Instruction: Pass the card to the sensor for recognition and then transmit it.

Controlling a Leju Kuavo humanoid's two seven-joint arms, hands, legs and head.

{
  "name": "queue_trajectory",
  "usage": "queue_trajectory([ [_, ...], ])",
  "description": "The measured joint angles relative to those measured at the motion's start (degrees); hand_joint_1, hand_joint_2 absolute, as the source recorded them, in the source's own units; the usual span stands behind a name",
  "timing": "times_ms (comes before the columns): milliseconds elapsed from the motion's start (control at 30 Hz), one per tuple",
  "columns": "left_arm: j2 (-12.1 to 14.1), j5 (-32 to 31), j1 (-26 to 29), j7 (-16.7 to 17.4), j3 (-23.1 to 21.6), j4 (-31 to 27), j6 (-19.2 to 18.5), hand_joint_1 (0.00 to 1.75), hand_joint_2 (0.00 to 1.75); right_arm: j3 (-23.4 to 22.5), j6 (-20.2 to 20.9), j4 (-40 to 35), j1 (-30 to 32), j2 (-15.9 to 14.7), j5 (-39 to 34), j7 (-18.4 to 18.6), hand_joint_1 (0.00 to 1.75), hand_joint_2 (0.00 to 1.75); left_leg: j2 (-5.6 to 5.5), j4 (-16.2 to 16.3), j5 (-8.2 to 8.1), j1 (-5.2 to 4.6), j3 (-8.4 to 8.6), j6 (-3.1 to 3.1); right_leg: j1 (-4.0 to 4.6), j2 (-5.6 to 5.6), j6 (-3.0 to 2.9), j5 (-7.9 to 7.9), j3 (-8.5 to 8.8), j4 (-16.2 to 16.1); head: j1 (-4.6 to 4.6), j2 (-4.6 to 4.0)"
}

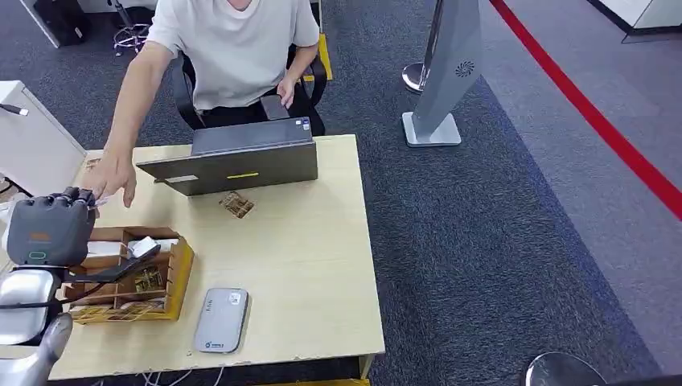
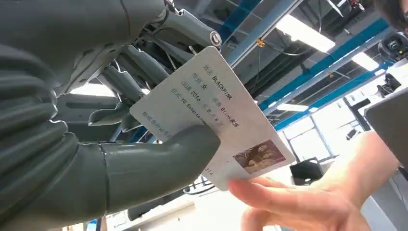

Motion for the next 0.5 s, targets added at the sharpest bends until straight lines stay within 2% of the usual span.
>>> queue_trajectory([
  [500, 0.0, 0.0, -0.3, 0.0, 0.0, 0.3, 0.1, 1.75, 1.75, 0.0, 0.0, 0.0, 0.0, 0.0, 0.0, 0.0, 0.00, 1.75, 0.00, 0.0, -0.01, 0.00, -0.01, 0.00, 0.00, 0.00, 0.00, -0.01, -0.02, 0.0, 0.00, 0.00],
])
